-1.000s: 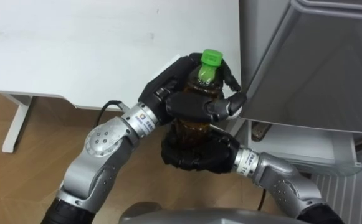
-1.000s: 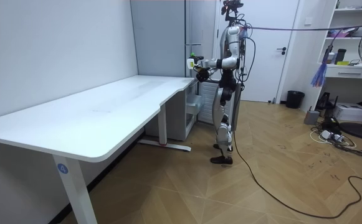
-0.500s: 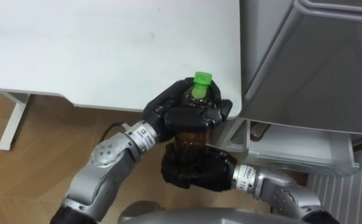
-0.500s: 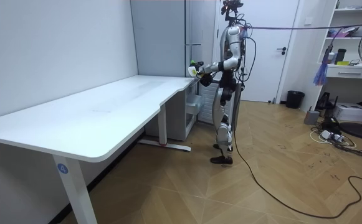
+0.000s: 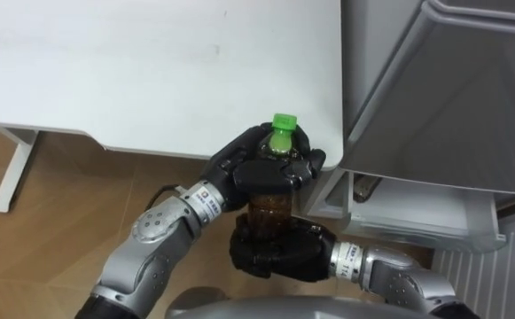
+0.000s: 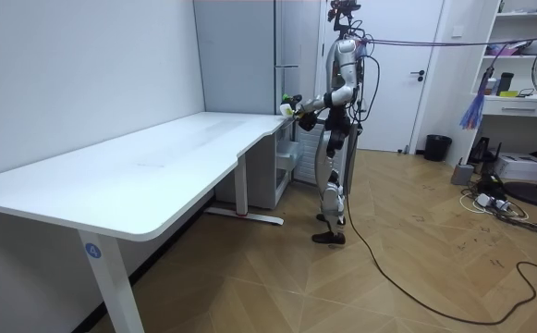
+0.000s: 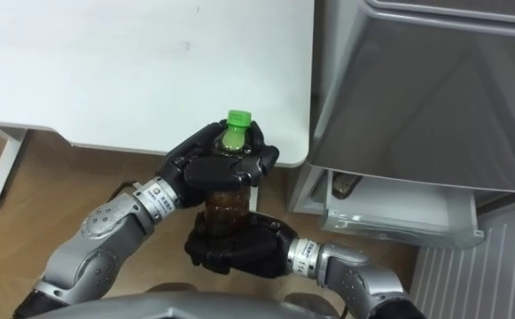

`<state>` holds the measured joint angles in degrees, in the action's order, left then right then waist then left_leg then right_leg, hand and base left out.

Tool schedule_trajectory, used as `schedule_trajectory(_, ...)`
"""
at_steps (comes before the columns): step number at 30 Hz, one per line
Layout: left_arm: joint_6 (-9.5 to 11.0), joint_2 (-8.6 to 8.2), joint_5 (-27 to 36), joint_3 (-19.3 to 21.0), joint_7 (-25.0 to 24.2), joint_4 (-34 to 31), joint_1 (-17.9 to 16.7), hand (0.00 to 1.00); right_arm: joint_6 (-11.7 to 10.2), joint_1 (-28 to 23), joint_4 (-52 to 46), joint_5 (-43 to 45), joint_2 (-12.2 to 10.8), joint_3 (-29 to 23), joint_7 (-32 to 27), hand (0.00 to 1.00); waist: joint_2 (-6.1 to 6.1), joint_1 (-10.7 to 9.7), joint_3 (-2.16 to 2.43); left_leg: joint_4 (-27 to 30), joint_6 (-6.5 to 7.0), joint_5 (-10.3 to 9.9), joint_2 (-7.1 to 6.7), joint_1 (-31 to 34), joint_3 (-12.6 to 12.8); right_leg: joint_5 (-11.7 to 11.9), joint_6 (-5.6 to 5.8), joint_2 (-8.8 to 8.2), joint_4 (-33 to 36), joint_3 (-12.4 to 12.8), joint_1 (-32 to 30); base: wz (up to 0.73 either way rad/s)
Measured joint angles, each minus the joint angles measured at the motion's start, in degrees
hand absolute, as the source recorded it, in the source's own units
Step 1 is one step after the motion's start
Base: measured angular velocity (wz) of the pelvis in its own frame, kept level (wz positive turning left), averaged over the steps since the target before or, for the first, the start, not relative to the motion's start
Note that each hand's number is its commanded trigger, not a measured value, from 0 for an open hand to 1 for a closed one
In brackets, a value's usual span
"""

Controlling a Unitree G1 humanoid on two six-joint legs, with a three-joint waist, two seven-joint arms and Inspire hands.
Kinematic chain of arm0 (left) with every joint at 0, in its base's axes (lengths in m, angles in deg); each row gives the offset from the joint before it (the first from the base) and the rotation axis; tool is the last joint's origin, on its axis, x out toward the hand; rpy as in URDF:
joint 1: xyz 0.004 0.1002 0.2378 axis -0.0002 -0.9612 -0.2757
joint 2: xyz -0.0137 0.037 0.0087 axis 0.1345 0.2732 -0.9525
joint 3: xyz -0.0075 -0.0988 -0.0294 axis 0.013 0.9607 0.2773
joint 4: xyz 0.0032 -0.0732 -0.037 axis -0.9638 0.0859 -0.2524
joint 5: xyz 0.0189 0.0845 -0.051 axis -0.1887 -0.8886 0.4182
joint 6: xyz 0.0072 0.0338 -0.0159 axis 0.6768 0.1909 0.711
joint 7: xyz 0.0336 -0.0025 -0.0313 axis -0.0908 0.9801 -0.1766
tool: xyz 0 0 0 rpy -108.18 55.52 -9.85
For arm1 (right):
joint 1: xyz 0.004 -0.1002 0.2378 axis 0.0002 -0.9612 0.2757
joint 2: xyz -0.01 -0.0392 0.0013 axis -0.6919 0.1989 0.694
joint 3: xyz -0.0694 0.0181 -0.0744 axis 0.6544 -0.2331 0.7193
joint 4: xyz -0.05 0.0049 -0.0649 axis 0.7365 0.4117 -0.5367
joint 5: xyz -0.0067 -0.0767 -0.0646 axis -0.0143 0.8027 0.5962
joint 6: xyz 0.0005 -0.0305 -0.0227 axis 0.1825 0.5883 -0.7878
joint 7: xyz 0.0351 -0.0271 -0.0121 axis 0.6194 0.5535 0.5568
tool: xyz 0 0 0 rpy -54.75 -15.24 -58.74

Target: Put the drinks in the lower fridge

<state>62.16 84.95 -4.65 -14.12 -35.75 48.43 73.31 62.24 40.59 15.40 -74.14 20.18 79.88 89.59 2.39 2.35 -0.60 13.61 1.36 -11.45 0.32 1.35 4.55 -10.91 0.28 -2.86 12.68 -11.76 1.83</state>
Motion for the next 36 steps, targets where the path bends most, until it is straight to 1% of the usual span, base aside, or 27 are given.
schedule_trajectory(10, 0.00, 0.00, 0.09, -0.01, 0.02, 0.03, -0.21, 1.00, 0.06, -0.03, 0.00, 0.00, 0.13, 0.19, -0.02, 1.00, -0.06, 0.69, 0.00, 0.09, 0.00, 0.00, 0.00, 0.03, -0.03, 0.00, 0.00, 0.00, 0.00, -0.06, 0.07, 0.00)
schedule_trajectory(16, 0.01, -0.18, 0.25, -0.02, 0.03, 0.66, -0.20, 1.00, 0.46, -0.03, 0.00, 0.01, 0.20, 0.26, -0.32, 1.00, -0.57, 1.04, -0.20, 0.08, 0.00, 0.00, 0.01, 0.06, -0.12, 0.00, 0.00, -0.02, 0.09, -0.13, 0.07, 0.00)
schedule_trajectory(22, 0.00, -0.50, 1.18, 0.14, 0.14, 1.39, -0.21, 1.00, 0.46, -0.03, -0.02, 0.00, 0.37, 0.46, -0.61, 1.00, -0.61, 1.13, -0.17, 0.12, 0.00, 0.00, -0.01, 0.04, -0.07, 0.00, 0.00, -0.01, 0.08, -0.08, 0.03, 0.00)
schedule_trajectory(23, 0.00, -0.52, 1.39, 0.14, 0.14, 1.62, -0.21, 0.37, 0.46, -0.03, -0.02, 0.01, 0.46, 0.57, -0.68, 1.00, -0.58, 1.13, -0.16, 0.32, 0.00, 0.00, -0.02, 0.00, -0.06, 0.00, 0.00, -0.03, 0.08, -0.14, 0.03, 0.00)
schedule_trajectory(24, 0.00, -0.51, 1.74, 0.09, 0.14, 1.79, -0.21, 0.00, 0.46, 0.00, -0.02, 0.00, 0.51, 0.66, -0.68, 1.00, -0.57, 1.15, -0.15, 0.40, 0.00, 0.00, -0.02, -0.02, -0.06, 0.00, 0.00, -0.05, 0.09, -0.19, 0.04, 0.00)
schedule_trajectory(26, 0.02, -0.52, 2.98, 0.11, 0.14, 2.77, 0.00, 0.00, 0.58, 0.03, -0.02, 0.01, 0.51, 0.74, -0.93, 1.00, -0.56, 1.06, -0.14, 0.43, 0.00, 0.00, -0.03, -0.24, 0.00, 0.00, 0.00, -0.15, 0.12, -0.49, 0.06, 0.00)
schedule_trajectory(29, -0.03, -0.52, 6.04, 0.06, 0.08, 5.12, 0.47, 0.00, 1.83, 0.16, -0.02, 0.01, 0.62, 0.77, -1.51, 1.00, -0.55, 1.08, -0.15, 0.45, 0.00, 0.00, 0.00, -0.42, -0.01, -0.01, 0.01, -0.30, 0.55, -0.83, 0.09, 0.00)
schedule_trajectory(32, -0.05, -0.55, 8.76, 0.16, 0.04, 5.53, 0.47, 0.00, 2.26, 0.13, -0.18, -0.30, 0.55, 0.74, -1.56, 1.00, -0.43, 1.06, -0.20, 0.32, 0.02, -0.02, 0.04, -0.41, -0.06, -0.03, 0.04, -0.47, 0.91, -0.92, -0.04, 0.00)
schedule_trajectory(33, -0.05, -0.59, 10.67, 0.44, -0.09, 5.58, 0.49, 0.00, 2.30, 0.13, -0.33, -0.96, 0.59, 0.71, -1.52, 1.00, -0.43, 1.02, -0.20, 0.43, 0.03, -0.03, 0.02, 0.00, -0.06, -0.03, 0.04, -0.46, 0.91, -0.96, -0.17, 0.00)
schedule_trajectory(36, -0.05, -0.76, 12.56, 0.92, -0.25, 5.59, 0.65, 0.00, 2.29, 0.09, -0.41, -1.13, 0.54, 0.17, -1.34, 1.00, -0.47, 1.06, -0.18, 1.14, 0.07, -0.06, 0.02, 0.77, -0.03, -0.03, 0.03, -0.39, 0.98, -0.94, -0.64, 0.00)
